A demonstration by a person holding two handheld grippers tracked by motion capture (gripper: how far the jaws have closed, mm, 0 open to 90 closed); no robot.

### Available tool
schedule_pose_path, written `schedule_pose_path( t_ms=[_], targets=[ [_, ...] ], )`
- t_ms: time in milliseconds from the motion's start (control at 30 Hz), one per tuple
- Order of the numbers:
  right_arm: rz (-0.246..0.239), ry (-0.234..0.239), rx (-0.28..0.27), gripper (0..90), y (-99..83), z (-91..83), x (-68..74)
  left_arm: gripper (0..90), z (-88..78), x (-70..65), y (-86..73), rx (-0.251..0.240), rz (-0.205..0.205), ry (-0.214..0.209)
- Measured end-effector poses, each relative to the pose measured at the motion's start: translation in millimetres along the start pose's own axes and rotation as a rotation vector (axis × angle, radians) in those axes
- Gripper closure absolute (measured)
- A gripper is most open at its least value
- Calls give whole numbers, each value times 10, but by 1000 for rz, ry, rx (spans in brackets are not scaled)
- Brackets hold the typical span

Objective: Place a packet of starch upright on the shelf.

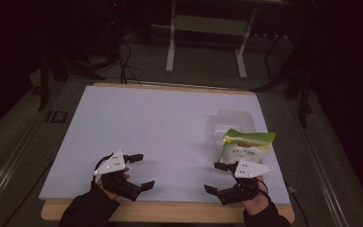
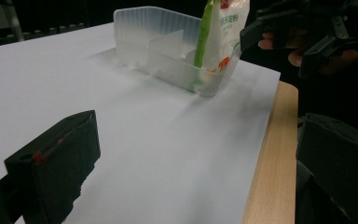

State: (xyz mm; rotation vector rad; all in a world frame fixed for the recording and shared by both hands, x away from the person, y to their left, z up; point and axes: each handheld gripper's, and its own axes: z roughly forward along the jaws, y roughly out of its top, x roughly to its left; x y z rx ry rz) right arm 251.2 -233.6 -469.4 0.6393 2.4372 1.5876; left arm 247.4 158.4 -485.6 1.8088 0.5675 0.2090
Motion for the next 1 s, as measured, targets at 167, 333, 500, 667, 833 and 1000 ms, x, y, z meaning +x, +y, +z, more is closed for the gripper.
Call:
schedule_pose_path(
  t_ms=[167, 333, 500, 667, 833, 1000],
  targets=[
    [15, -7, 3, 145, -69, -60, -12, 2, 2, 3, -11, 0, 3, -2],
    [17, -13, 6, 145, -127, -126, -40, 2, 5, 6, -21, -3, -3, -4],
    [-5, -4, 5, 145, -135, -123, -40, 2, 21, 7, -34, 3, -2, -5],
    [-5, 12, 28, 146, -155, -96, -45, 2, 26, 3, -39, 8, 5, -8],
    [-26, 11, 45, 145, -164, -75, -42, 2, 40, 5, -58, 19, 10, -11],
    [-22, 9, 43, 145, -168, -81, -56, 2, 43, 1, -59, 19, 10, -15]
  ],
)
